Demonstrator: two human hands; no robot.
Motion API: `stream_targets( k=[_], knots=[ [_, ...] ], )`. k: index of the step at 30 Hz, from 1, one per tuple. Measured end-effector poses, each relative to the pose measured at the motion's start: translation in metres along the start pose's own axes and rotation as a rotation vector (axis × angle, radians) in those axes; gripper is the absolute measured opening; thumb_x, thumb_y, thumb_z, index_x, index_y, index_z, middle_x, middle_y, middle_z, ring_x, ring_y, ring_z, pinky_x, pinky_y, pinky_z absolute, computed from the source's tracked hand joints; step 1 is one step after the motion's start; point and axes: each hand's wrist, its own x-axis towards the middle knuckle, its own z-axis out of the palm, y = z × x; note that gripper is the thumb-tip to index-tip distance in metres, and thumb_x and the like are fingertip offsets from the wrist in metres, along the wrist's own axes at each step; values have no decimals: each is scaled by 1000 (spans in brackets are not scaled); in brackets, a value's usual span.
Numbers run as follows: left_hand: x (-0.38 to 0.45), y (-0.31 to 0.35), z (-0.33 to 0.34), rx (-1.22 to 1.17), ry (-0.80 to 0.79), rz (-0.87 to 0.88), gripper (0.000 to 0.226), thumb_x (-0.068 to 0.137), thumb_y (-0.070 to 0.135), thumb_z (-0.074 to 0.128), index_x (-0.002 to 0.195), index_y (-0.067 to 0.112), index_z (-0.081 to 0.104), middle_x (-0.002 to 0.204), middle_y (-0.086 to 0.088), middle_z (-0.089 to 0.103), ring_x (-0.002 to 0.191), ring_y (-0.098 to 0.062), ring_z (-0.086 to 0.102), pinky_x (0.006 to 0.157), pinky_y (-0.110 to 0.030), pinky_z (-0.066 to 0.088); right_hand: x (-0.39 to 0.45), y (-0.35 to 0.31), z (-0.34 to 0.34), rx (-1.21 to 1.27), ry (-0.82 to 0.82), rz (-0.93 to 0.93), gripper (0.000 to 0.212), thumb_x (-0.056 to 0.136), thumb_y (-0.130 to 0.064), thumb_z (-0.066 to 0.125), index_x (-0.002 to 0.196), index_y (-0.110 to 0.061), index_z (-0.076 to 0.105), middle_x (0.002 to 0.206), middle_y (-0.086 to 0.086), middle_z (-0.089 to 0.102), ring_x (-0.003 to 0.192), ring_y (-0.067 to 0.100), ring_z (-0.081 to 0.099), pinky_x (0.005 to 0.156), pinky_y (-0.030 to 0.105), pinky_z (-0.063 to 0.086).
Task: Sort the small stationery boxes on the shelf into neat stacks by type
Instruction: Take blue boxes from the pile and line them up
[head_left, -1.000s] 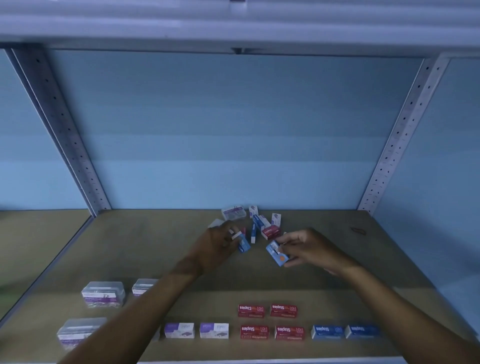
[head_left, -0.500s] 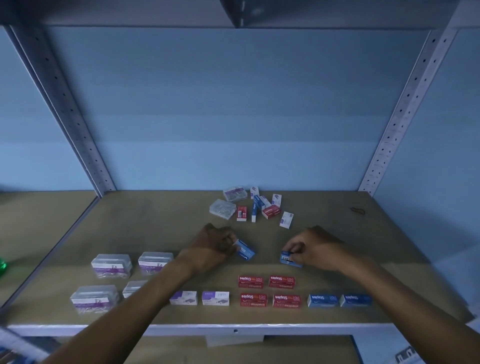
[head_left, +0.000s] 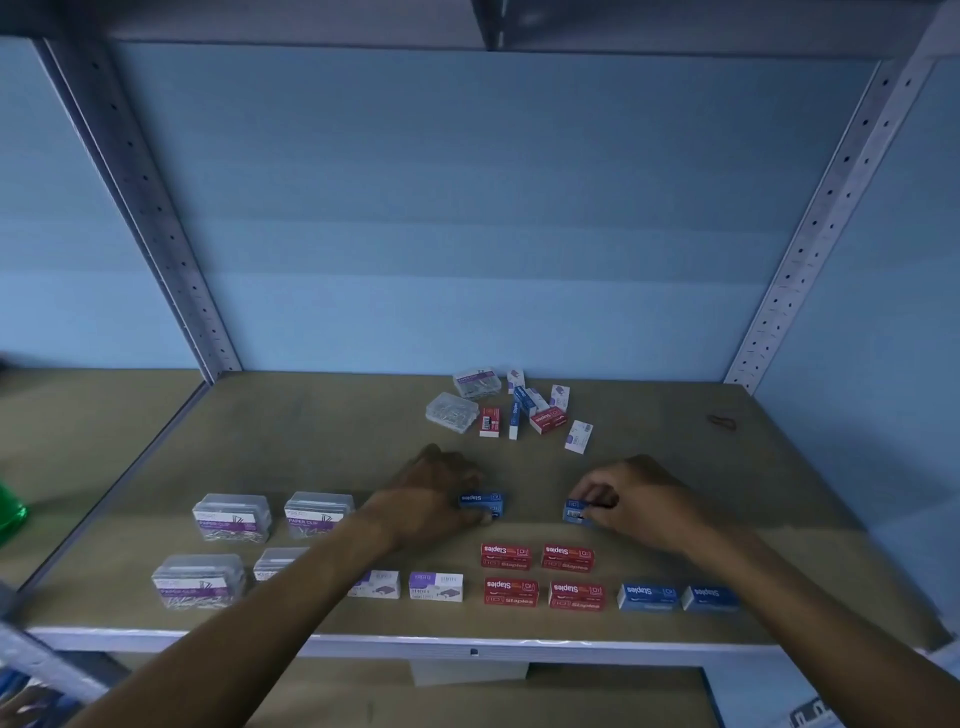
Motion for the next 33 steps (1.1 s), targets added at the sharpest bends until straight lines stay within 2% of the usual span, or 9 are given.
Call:
stream_targets(
  k=[2,5,8,10,13,18,24,28,33],
  knots=[
    [5,7,-1,-54,10,23,45,88,61,53,125,36,60,131,11,56,116,-12,44,96,-26,43,0,-4,3,-41,13,-24,19,86,-20,76,102,-30,76,90,-19,69,78,-5,64,69,7,50],
    [15,20,-6,-106,27,64,27,89,48,61,110,32,68,113,8,64,101,-10,51,84,-23,47,-3,-6,4,-60,24,-45,18,86,-22,76,101,-31,76,89,-19,69,78,-4,64,68,7,48],
    [19,27,-9,-361,62,-7,13,83,37,73,93,33,66,95,13,68,85,-4,61,71,-18,51,-7,-5,1,-22,21,-56,16,84,-23,79,98,-31,79,87,-18,72,77,-4,65,67,8,49],
    [19,29,-7,-530,88,-24,18,79,23,77,89,30,64,87,15,68,80,-1,63,65,-14,50,-9,-5,0,-9,-1,-74,18,83,-21,82,98,-30,80,91,-16,74,79,-3,66,68,8,49],
    [17,25,-5,-597,120,-34,30,78,11,77,96,29,60,92,15,66,85,3,63,67,-11,50,-12,-4,0,-1,-11,-84,20,81,-17,83,97,-30,80,100,-11,73,86,3,66,77,18,55],
    [4,5,-4,-534,75,-76,39,80,18,78,113,30,61,106,11,67,94,-1,63,78,-19,55,-14,5,-2,-5,8,-29,25,84,-16,80,101,-34,77,105,-12,71,90,3,65,82,27,57],
    [-7,1,-11,-510,-10,-118,34,80,23,78,112,30,67,105,14,70,93,1,64,76,-7,50,-11,6,2,-83,-75,-10,32,86,-37,78,117,-37,72,110,-18,68,89,-1,61,77,15,51],
    [-9,6,-16,-447,-32,-120,38,80,24,79,116,28,68,111,14,68,95,3,60,76,-1,44,-8,3,1,-62,-67,-8,23,81,-32,83,101,-36,74,97,-18,68,83,2,63,70,14,51],
    [-7,12,-23,-366,-101,-160,42,82,16,75,122,26,64,122,8,64,106,-5,56,89,-16,44,-8,4,-19,15,-46,-1,28,73,-10,83,85,-34,73,88,-9,67,76,7,61,61,15,48]
  ],
)
